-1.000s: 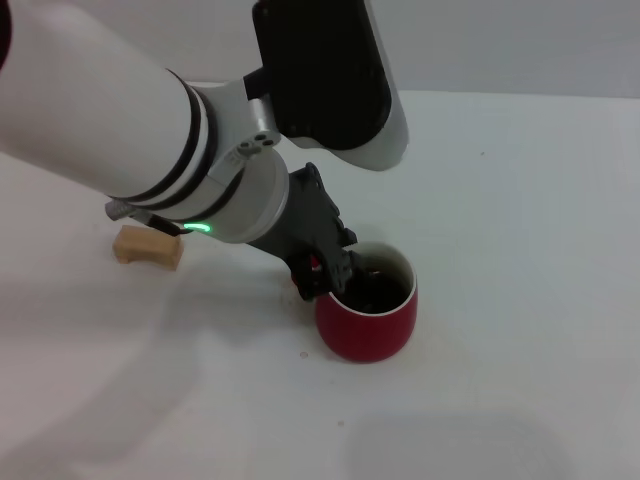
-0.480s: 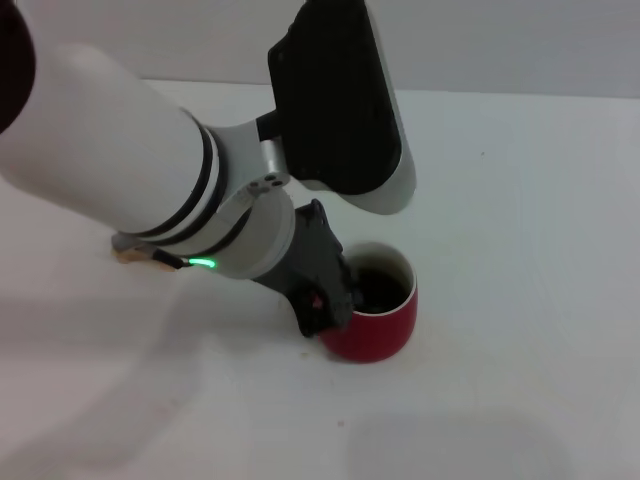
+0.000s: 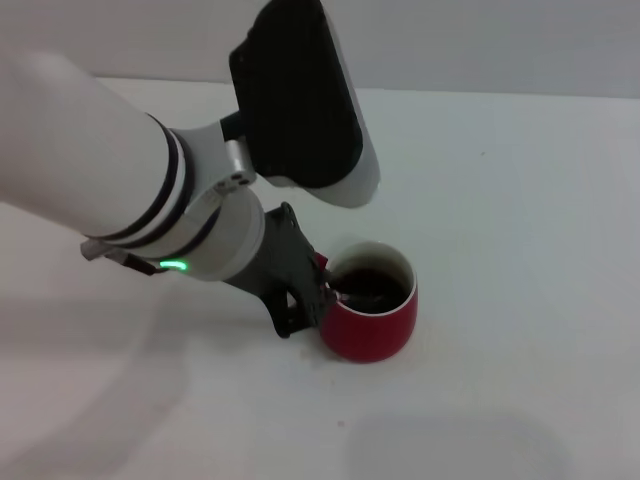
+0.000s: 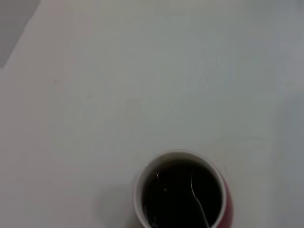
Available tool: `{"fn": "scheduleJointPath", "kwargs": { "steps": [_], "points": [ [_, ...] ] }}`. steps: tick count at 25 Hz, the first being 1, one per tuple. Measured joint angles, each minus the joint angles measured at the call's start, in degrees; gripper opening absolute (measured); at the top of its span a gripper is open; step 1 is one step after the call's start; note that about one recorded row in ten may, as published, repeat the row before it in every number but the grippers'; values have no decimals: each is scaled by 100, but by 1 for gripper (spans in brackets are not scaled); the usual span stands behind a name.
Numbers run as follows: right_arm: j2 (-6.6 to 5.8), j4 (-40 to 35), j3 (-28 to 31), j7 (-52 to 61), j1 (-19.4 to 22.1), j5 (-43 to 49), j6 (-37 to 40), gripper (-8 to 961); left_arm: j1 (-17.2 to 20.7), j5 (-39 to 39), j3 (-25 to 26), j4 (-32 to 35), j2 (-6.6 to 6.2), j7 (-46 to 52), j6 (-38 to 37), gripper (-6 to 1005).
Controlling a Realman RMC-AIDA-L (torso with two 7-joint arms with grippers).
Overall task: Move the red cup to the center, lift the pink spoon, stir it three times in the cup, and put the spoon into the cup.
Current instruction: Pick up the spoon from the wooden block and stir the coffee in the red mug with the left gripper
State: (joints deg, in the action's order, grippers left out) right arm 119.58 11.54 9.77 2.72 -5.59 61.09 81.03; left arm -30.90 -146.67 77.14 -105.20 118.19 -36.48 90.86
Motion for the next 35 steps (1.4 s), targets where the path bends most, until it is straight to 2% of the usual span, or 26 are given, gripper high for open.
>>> {"fn": "scheduleJointPath", "kwargs": {
  "steps": [17,27,33,35],
  "points": [
    [-5,42,-55,0,57,0,4,1,-454,-171,-47,568,30,-170,-485,125],
    [-14,42,-59,0,30,0,10,1,-441,-68,-324,521,37,-123,-371,111],
    [-14,42,-64,0,12,-1,10,1,-334,-122,-290,416,21,-53,-259,-2],
    [-13,42,-64,0,7,0,10,1,-317,-137,-244,389,13,-31,-264,-2]
  ]
}}
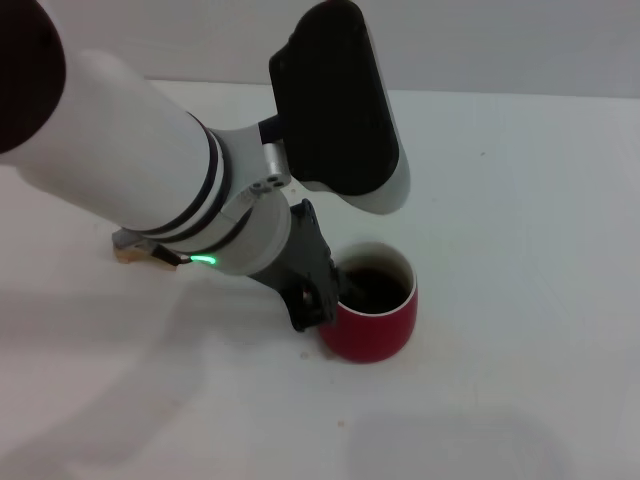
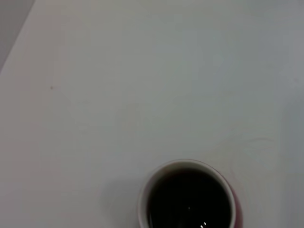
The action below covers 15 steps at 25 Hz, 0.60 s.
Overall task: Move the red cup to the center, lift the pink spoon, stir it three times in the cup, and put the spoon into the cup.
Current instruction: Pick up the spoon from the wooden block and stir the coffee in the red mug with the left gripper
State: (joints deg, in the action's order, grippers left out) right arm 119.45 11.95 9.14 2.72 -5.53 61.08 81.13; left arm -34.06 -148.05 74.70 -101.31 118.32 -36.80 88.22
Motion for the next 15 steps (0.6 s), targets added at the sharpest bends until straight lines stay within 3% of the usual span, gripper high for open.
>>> {"fn": "scheduleJointPath", "kwargs": {
  "steps": [7,15],
  "points": [
    [4,6,-78,0,6,0,-1,1,6,-595,12,-80,10,297,-272,-1],
    [18,12,-81,0,39,0,-1,1,186,-646,40,-531,4,526,-346,-1]
  ]
}}
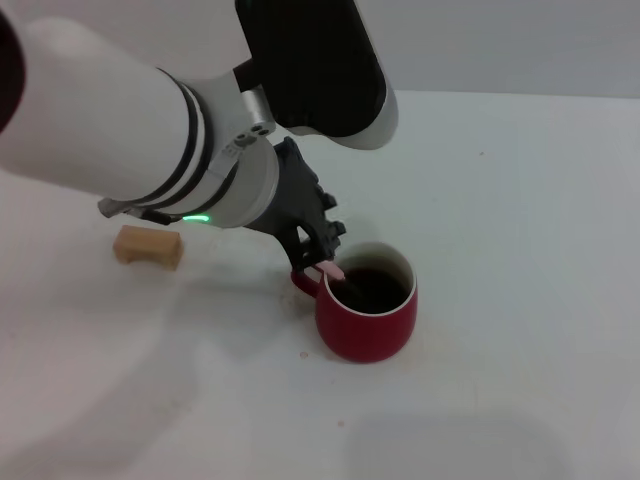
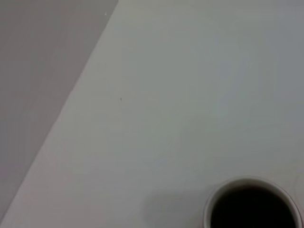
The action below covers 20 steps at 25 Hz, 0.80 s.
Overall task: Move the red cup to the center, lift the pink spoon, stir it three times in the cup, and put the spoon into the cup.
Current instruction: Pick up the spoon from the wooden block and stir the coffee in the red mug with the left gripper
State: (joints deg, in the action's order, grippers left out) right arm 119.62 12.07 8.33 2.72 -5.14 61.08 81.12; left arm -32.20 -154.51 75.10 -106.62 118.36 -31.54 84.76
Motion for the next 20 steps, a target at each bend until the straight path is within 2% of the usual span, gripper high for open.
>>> {"fn": "scheduleJointPath", "kwargs": {
  "steps": [2,8,20],
  "points": [
    [0,29,-5,0,2,0,0,1,100,21,-25,-247,-3,-23,13,173],
    [-16,52,-7,0,-18,0,0,1,212,-2,-60,-419,-17,-85,76,398],
    [-27,50,-37,0,-24,0,0,0,180,-4,-65,16,-6,-290,49,668]
  ]
}}
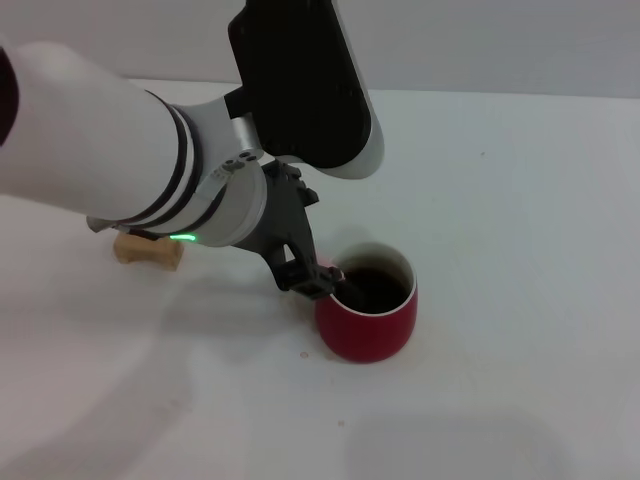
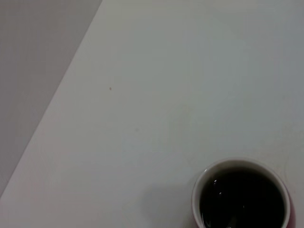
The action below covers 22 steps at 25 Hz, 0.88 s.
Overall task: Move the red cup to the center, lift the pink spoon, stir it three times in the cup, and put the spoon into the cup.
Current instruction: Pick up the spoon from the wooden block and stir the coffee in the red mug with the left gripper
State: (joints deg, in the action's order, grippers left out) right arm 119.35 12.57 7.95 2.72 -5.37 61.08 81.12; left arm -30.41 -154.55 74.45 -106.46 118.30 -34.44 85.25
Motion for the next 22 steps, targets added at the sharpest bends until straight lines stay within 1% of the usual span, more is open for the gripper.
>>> {"fn": "scheduleJointPath", "kwargs": {
  "steps": [4,18,22],
  "points": [
    [0,0,-30,0,8,0,0,0,-20,-6,-1,118,0,-55,-63,793],
    [4,2,-40,0,30,0,6,0,-13,-5,1,326,1,-207,-150,784],
    [6,9,-40,0,29,0,8,0,-5,-2,0,329,2,-220,-150,762]
  ]
}}
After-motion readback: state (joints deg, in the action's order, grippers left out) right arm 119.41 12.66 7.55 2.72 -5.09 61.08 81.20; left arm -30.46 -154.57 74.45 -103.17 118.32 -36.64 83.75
